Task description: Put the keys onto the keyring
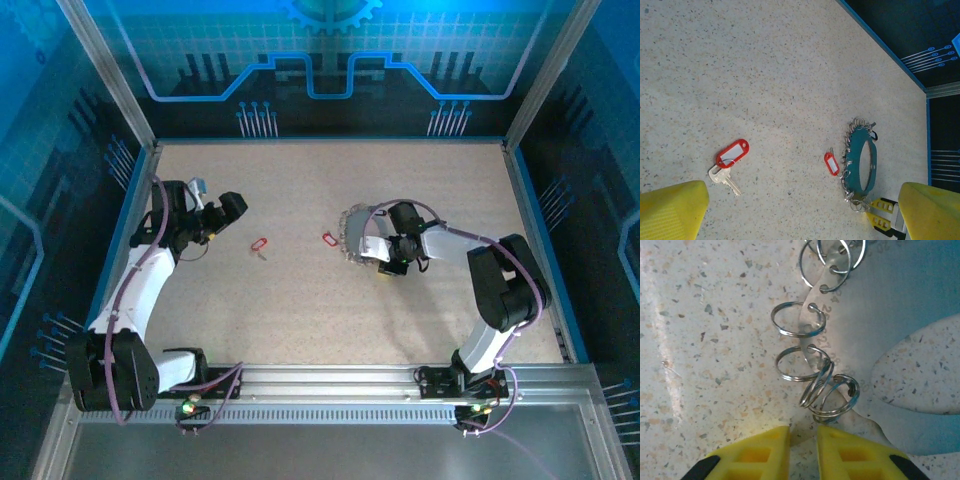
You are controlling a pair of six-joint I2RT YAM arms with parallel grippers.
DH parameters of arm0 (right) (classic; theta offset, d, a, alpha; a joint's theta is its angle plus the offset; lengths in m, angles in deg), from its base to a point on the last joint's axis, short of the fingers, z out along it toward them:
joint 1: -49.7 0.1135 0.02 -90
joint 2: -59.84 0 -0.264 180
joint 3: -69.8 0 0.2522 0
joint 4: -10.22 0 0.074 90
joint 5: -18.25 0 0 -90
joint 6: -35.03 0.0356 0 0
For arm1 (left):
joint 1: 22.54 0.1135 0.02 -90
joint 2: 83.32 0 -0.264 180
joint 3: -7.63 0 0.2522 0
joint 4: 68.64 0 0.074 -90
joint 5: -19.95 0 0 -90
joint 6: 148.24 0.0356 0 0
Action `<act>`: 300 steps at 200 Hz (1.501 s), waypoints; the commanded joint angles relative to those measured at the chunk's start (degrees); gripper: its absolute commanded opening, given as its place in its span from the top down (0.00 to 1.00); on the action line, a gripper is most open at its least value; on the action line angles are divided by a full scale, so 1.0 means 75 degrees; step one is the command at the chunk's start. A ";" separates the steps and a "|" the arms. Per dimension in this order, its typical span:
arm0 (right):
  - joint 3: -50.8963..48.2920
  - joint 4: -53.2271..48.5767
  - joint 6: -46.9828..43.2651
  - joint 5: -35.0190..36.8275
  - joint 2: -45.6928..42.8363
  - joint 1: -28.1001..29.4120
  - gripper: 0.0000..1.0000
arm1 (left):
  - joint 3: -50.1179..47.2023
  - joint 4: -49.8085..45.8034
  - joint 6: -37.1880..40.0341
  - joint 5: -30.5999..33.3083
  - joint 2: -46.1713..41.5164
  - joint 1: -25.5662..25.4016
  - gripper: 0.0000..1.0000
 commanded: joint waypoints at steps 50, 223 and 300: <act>-0.0008 0.0971 0.0368 0.0286 0.0068 -0.0128 0.69 | 0.0245 -0.0204 0.0022 0.0071 -0.0111 0.0084 0.01; 0.0363 0.0792 0.0728 -0.0064 0.0069 0.0100 0.59 | 0.0283 -0.0283 -0.0026 0.0113 -0.0020 0.0087 0.01; 0.0771 0.0326 0.0595 -0.0386 0.0387 0.0200 0.64 | 0.0301 -0.0318 -0.0011 0.0130 -0.0005 0.0087 0.01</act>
